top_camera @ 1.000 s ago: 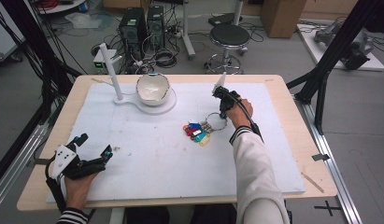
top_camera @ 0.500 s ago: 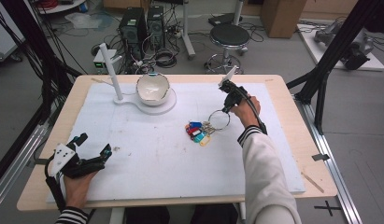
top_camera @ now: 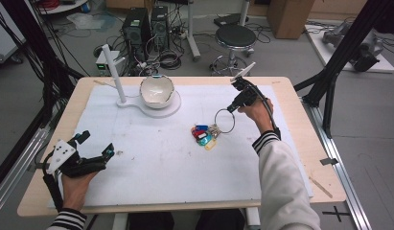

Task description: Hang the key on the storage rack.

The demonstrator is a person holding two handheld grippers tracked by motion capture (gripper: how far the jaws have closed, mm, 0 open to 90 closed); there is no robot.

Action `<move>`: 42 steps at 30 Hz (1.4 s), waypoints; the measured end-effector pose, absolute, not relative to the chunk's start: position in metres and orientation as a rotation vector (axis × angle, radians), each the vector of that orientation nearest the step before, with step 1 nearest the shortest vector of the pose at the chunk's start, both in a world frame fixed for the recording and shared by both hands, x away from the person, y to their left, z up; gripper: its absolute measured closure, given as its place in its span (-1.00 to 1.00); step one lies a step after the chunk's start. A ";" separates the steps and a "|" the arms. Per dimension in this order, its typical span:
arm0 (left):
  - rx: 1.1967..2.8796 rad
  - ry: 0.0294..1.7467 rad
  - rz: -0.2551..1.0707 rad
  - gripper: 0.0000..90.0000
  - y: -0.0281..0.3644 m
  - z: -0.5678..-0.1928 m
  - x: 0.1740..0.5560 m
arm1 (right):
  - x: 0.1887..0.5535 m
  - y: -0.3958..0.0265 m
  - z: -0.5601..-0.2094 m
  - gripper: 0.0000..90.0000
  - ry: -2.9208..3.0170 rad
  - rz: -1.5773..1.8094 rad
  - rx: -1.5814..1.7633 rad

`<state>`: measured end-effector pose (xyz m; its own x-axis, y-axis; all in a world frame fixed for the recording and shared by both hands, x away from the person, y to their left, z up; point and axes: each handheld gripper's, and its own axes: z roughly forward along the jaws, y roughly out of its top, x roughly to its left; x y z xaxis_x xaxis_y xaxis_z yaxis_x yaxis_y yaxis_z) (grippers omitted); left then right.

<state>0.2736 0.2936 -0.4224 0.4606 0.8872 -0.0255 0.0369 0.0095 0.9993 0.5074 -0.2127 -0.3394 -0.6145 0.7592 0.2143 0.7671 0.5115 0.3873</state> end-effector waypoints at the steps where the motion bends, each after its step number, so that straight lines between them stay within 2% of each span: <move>1: 1.413 0.880 0.818 -0.96 0.294 -0.421 0.274 | 0.506 -0.213 -0.338 0.96 -2.693 -0.749 -1.359; 28: 1.501 0.732 0.696 -0.96 0.279 -0.356 0.303 | 0.467 -0.216 -0.290 0.96 -2.476 -1.309 -1.007; 42: 1.653 0.576 0.620 -0.96 0.250 -0.325 0.321 | 0.451 -0.210 -0.276 0.96 -2.424 -1.447 -0.798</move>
